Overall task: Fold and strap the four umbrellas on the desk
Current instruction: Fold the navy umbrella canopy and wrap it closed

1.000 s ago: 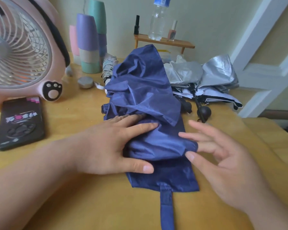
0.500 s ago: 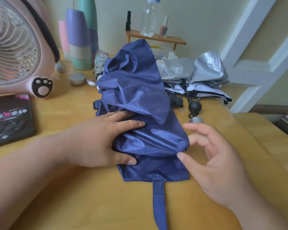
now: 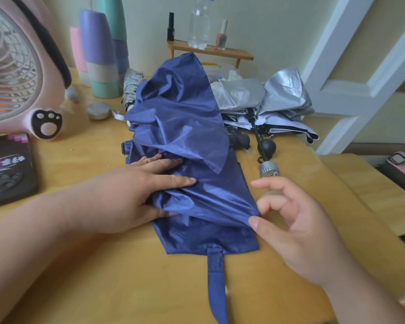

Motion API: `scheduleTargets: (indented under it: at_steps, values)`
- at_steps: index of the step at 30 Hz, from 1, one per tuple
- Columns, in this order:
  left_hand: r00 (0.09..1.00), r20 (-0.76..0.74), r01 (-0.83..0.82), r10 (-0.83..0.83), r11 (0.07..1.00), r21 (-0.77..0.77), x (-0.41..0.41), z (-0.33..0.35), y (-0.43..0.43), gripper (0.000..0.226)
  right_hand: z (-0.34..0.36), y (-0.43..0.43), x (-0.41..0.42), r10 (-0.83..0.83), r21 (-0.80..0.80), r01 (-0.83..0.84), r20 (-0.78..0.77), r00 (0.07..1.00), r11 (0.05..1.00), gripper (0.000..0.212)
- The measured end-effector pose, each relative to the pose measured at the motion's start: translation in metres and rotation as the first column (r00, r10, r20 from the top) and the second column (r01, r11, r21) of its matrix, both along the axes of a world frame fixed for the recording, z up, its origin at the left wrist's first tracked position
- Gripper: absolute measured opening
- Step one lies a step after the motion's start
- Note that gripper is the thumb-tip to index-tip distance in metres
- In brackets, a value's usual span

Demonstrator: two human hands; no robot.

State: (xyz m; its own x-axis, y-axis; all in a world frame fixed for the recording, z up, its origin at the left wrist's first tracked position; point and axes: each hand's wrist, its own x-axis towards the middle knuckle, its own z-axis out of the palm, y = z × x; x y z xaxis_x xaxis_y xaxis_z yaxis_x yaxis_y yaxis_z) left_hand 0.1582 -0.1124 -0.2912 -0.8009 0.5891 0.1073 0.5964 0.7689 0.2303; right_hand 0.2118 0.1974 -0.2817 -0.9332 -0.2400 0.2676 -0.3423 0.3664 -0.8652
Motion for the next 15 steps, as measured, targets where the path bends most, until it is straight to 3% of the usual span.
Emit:
scheduleTargets:
  at_steps: [8,12,13,15]
  values:
    - [0.998,-0.058,0.022,-0.017,0.996,0.082,-0.002,-0.010,-0.007,0.066,0.001,-0.004,0.014,0.047,-0.097,-0.045,0.017,0.999,0.994,0.032]
    - [0.996,-0.092,0.036,-0.017,0.979,0.200,-0.010,-0.021,-0.011,0.050,0.012,-0.001,0.001,-0.001,-0.102,0.006,0.053,0.999,0.995,0.026]
    - [0.995,-0.102,0.039,-0.016,0.974,0.223,-0.011,-0.022,-0.011,0.047,0.018,0.002,-0.008,-0.061,-0.052,0.062,0.016,0.998,0.997,0.022]
    - [0.994,-0.108,0.044,-0.018,0.967,0.251,-0.010,-0.021,-0.009,0.048,0.029,0.009,-0.035,-0.135,0.234,0.171,-0.164,0.977,0.957,0.020]
